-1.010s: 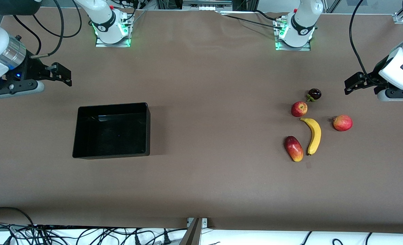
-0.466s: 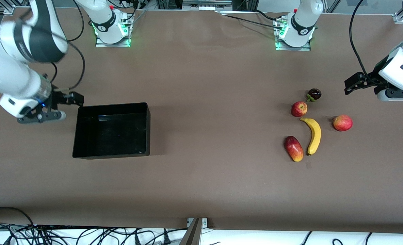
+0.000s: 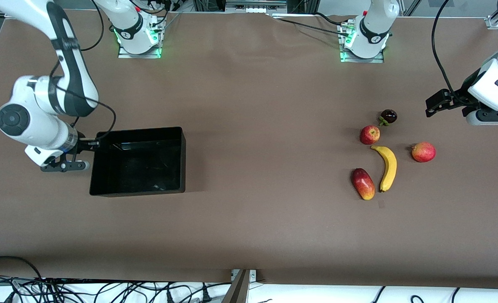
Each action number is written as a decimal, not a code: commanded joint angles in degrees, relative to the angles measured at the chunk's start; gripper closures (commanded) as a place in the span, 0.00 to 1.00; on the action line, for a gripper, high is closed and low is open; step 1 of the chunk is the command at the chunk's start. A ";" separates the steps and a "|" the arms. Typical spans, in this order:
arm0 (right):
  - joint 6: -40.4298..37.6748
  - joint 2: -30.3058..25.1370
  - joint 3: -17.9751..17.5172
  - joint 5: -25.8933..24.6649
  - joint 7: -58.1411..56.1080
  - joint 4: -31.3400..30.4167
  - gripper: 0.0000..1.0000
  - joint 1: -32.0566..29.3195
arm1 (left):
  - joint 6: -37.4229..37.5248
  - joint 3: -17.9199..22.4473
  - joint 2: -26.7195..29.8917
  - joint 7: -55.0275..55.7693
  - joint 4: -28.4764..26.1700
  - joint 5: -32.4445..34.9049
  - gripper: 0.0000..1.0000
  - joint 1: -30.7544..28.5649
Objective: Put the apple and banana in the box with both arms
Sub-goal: 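Push the black box with the right gripper toward the fruit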
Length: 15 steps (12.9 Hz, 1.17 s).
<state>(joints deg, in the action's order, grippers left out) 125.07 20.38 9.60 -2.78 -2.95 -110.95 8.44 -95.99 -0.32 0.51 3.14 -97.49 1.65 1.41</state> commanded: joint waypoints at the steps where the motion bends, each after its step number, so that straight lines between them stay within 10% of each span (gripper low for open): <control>1: 3.85 2.47 -0.02 0.06 -0.04 -0.75 0.00 -1.32 | 0.90 -0.03 0.80 0.56 0.11 -0.94 0.00 0.08; 4: 7.21 3.61 -0.02 2.42 -0.30 -2.77 0.11 -1.85 | 0.90 -0.03 0.72 0.56 0.11 -0.94 0.00 0.08; 11: 6.95 4.06 -0.11 4.62 -3.72 -1.99 1.00 -2.29 | 0.90 -0.03 0.72 0.56 0.11 -0.94 0.00 0.08; 15: 6.42 3.71 -1.85 6.39 -3.21 1.78 1.00 -0.71 | 0.90 -0.03 0.72 0.56 0.11 -0.94 0.00 0.08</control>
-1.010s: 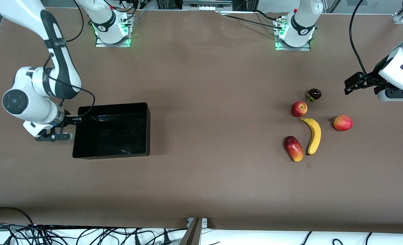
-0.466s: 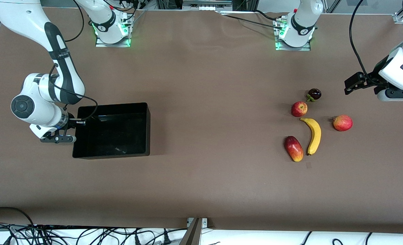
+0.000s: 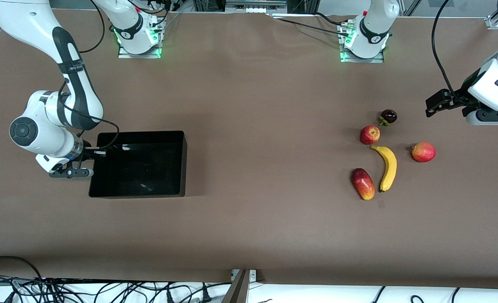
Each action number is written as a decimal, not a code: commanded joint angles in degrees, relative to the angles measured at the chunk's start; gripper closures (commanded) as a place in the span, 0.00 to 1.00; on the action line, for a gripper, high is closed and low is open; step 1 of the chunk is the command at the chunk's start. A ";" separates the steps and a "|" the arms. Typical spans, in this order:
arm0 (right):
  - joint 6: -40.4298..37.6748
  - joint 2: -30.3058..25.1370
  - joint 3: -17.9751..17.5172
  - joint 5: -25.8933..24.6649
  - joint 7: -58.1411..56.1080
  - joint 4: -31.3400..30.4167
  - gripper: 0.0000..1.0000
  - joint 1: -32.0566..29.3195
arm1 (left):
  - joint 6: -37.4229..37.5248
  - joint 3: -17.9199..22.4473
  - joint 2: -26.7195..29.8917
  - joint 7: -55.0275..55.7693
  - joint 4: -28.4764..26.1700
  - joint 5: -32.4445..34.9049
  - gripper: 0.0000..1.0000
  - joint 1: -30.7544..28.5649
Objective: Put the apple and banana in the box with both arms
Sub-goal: 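Push the black box with the right gripper toward the fruit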
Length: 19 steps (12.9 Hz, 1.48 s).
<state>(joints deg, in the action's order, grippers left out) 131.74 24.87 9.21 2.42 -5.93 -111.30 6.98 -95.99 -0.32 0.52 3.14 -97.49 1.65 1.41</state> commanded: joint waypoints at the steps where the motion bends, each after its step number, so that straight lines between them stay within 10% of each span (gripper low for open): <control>1: -0.96 -1.05 -2.43 1.09 0.56 3.27 1.00 1.01 | 0.90 -0.03 0.72 0.56 0.11 -0.94 0.00 0.08; 5: -7.71 0.61 -9.38 1.01 10.20 12.57 1.00 5.82 | 0.90 -0.03 0.72 0.56 0.11 -0.94 0.00 0.08; 19: -5.19 18.45 -9.64 10.50 44.43 32.38 1.00 33.98 | 6.32 -0.03 -0.07 0.38 0.02 -0.94 0.00 0.08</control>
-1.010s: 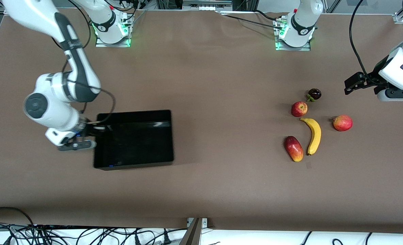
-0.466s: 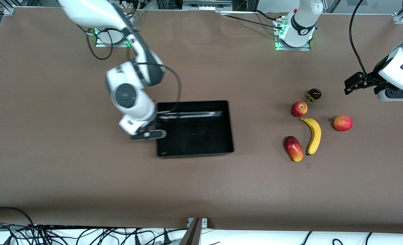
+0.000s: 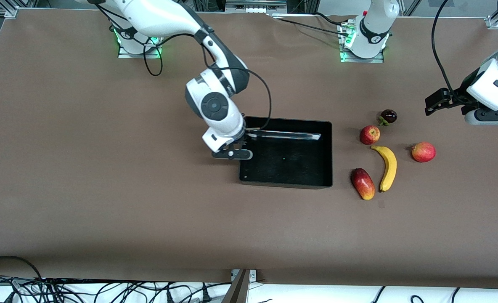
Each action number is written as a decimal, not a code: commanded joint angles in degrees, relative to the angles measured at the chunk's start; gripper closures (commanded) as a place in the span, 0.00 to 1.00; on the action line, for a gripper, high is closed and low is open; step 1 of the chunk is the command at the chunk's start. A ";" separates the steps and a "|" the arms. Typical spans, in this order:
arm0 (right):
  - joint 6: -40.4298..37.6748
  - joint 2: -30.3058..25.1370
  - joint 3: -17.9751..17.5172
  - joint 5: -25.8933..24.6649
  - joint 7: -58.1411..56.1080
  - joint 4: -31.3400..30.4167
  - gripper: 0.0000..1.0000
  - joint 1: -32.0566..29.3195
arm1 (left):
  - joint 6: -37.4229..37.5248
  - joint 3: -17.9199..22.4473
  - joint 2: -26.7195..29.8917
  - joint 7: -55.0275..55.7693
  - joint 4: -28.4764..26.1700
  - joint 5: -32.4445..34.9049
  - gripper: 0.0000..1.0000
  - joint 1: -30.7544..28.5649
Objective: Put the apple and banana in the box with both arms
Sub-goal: 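Push the black box with the right gripper toward the fruit, then reach the left gripper down and grasp the red apple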
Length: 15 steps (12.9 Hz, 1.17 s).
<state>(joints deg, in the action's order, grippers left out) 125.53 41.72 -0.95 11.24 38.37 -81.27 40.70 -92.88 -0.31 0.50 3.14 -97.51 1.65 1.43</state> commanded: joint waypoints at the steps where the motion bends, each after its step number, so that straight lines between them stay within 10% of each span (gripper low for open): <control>1: 1.29 1.87 0.51 1.59 -0.31 2.34 1.00 0.35 | 5.06 -0.65 -1.02 0.12 0.04 -0.94 0.00 0.24; 8: 1.65 3.63 0.51 1.06 -1.45 2.34 1.00 1.05 | -6.74 -3.54 -5.69 -0.41 -13.64 -0.33 0.00 0.16; 9: 1.65 3.63 0.51 1.15 -1.45 2.43 0.61 0.96 | -10.87 -4.16 -5.68 -0.41 -16.98 -0.33 0.00 0.16; 10: 1.65 3.37 0.60 1.06 -1.45 2.52 0.01 0.96 | -15.00 -4.17 -5.68 -0.50 -20.06 -0.24 0.00 0.16; 15: -4.65 -1.88 4.35 0.89 -2.42 5.68 0.00 0.09 | -41.27 -4.26 -6.82 -0.50 -37.03 2.13 0.00 0.16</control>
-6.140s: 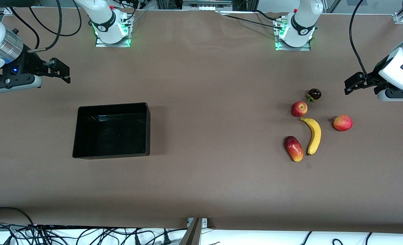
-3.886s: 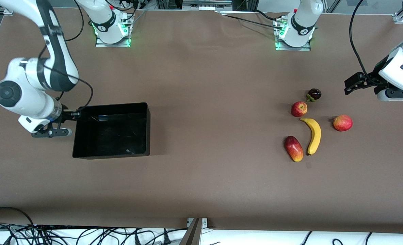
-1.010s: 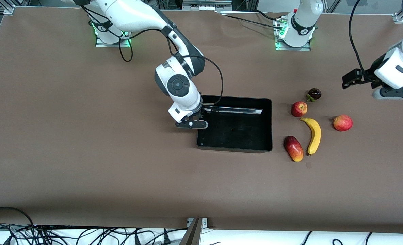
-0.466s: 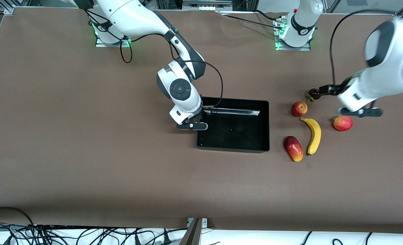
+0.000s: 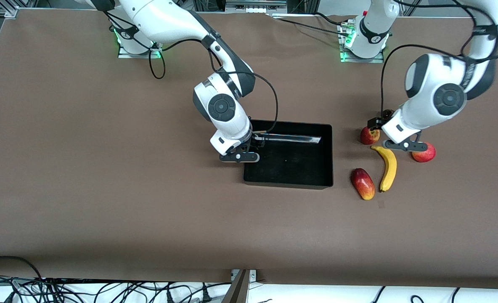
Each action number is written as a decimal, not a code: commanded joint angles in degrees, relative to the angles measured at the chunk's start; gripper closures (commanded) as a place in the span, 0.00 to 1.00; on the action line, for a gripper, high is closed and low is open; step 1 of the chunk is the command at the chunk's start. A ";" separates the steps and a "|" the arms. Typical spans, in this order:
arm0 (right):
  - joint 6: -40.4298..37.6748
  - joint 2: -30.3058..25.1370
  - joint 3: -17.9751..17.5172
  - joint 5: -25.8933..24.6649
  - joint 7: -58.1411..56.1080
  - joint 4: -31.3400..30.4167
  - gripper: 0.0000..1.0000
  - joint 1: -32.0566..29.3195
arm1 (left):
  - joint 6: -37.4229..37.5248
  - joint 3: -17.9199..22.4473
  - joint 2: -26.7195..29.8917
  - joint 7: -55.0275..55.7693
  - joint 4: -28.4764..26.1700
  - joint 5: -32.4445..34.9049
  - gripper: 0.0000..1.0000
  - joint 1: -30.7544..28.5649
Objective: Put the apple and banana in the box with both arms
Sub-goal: 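Reach the left gripper down and grasp the red apple, then carry the apple over the box while the right gripper withdraws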
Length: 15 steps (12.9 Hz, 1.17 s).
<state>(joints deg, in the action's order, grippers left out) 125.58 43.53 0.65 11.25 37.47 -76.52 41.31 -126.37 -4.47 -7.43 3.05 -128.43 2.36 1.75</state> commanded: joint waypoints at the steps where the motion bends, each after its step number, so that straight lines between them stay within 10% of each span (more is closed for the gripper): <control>1: -7.60 -5.97 5.30 0.88 -2.05 1.20 0.00 -0.70 | -11.32 -0.10 -0.11 -0.32 -7.44 2.20 0.00 -0.25; 7: -24.57 -18.72 17.43 2.72 -15.13 -0.55 0.00 -2.37 | -21.89 -0.01 -6.89 -0.32 -10.35 3.00 0.00 -0.25; 11: -34.51 -27.33 25.43 4.47 -24.80 -3.10 0.00 -2.90 | -21.38 -0.10 -7.24 -0.05 -10.09 7.92 0.90 -0.87; 15: -36.02 -34.46 27.47 2.64 -27.63 -9.69 0.00 -3.34 | -11.84 -0.54 -2.95 0.82 -6.42 7.93 0.95 -0.08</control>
<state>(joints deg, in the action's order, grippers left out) 89.47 13.04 28.49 14.31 10.83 -81.14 37.88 -145.51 -4.51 -14.23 3.06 -137.50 8.97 1.44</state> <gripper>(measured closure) 0.000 0.357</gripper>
